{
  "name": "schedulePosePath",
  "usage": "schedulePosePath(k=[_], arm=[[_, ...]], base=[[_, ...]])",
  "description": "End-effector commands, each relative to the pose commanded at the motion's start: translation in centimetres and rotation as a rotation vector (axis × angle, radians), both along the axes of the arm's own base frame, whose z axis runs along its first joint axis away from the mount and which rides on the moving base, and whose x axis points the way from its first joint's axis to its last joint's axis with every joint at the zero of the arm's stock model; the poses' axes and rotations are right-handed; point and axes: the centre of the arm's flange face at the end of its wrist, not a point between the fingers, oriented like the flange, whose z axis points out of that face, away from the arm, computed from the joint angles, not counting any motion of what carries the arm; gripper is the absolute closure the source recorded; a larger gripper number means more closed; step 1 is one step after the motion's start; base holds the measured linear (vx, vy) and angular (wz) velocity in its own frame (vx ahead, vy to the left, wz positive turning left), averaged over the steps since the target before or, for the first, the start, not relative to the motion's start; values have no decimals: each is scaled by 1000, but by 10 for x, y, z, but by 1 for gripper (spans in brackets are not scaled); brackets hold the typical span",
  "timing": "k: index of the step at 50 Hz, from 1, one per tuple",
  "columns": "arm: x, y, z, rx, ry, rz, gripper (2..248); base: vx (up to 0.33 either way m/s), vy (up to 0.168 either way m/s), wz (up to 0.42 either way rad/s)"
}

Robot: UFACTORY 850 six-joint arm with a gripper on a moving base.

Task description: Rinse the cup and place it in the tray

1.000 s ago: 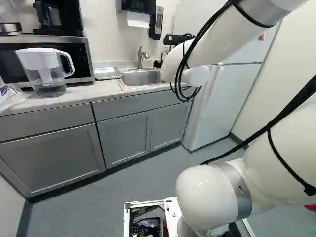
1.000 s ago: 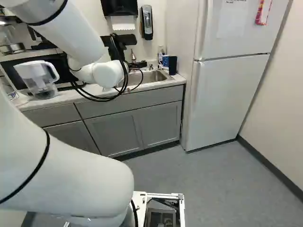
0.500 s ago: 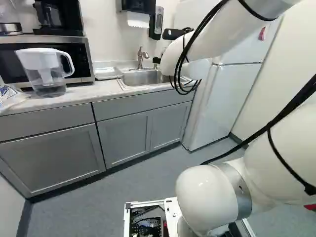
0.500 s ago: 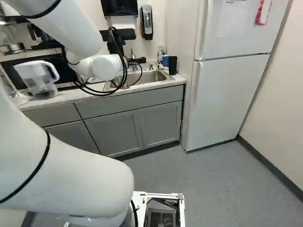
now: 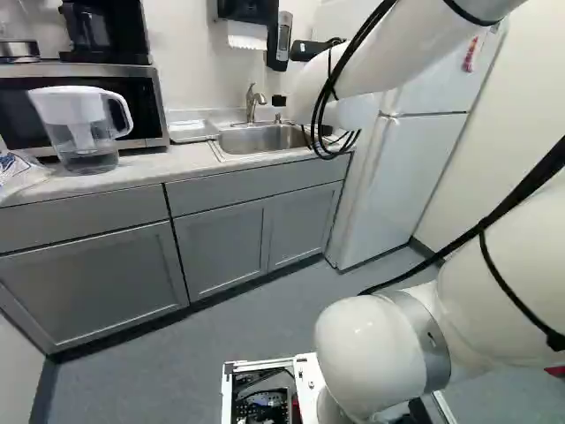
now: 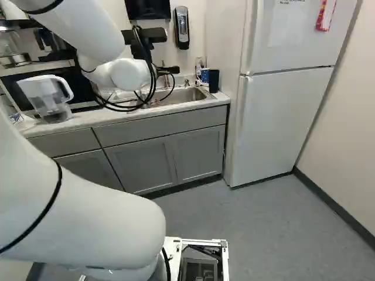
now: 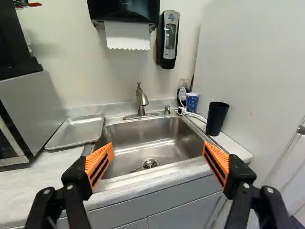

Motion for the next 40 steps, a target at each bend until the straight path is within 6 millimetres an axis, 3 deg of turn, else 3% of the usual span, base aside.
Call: schedulePosePath(k=[40], arm=[[3,4,36,3,-47,10,3]], base=[[0,0,0]])
